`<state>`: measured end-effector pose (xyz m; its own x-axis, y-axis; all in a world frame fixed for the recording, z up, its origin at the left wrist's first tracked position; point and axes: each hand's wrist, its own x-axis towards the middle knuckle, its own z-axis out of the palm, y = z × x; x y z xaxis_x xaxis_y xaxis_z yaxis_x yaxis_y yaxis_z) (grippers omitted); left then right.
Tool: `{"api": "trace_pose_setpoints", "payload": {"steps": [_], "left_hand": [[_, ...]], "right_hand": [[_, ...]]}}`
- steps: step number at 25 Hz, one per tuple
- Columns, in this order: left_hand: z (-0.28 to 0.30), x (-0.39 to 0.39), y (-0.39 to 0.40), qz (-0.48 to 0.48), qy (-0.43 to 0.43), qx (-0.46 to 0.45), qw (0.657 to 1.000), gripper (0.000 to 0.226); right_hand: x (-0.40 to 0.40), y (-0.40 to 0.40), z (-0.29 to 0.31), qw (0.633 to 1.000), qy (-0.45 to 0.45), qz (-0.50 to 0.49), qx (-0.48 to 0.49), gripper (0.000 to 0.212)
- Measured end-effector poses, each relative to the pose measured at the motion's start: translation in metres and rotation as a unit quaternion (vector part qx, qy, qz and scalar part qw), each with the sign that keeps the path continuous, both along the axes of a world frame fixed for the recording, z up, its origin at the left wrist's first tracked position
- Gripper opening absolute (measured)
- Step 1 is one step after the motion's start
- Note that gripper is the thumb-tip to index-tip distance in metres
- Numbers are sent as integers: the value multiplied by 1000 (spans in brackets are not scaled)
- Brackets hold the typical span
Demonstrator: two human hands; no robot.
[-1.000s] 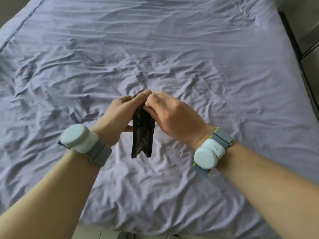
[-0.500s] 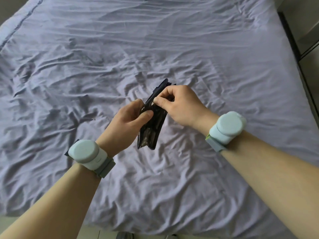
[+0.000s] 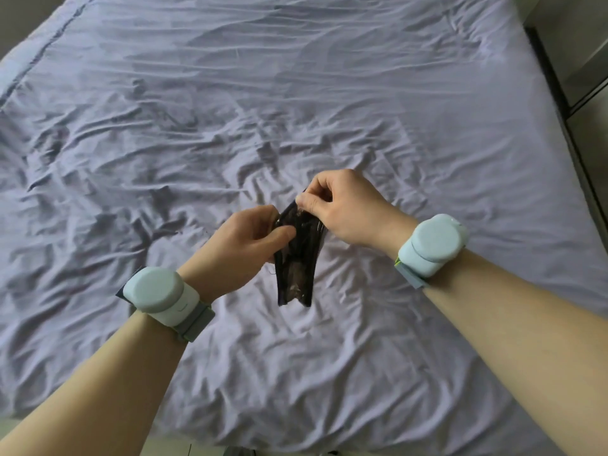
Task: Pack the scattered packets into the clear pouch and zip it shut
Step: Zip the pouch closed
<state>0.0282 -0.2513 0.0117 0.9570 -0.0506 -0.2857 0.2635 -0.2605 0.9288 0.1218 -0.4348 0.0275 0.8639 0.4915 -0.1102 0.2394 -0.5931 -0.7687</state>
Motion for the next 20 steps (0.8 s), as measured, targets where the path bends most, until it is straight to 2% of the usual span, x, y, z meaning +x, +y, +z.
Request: {"api": "trace_pose_setpoints", "payload": {"steps": [5,9,12,15,17,20], "left_hand": [[-8,-12,-9,51,30,-25,998,58],[-21,-20,-11,78,-19,19,997,26],[-21,-18,-12,65,-41,59,995,16],[-24,-16,-16,135,-40,60,988,18],[-24,-19,-23,188,-44,73,978,29],[-18,-25,-40,140,-102,180,968,37]], "right_hand": [[-15,1,11,998,-51,19,38,16],[-12,3,-1,999,-36,3,-12,21],[0,-1,-9,998,-2,-48,-37,29],[-2,-1,-9,999,-12,-40,-27,26],[-11,1,-8,998,-49,-47,-17,25],[-21,8,-6,994,-84,-72,7,27]]}}
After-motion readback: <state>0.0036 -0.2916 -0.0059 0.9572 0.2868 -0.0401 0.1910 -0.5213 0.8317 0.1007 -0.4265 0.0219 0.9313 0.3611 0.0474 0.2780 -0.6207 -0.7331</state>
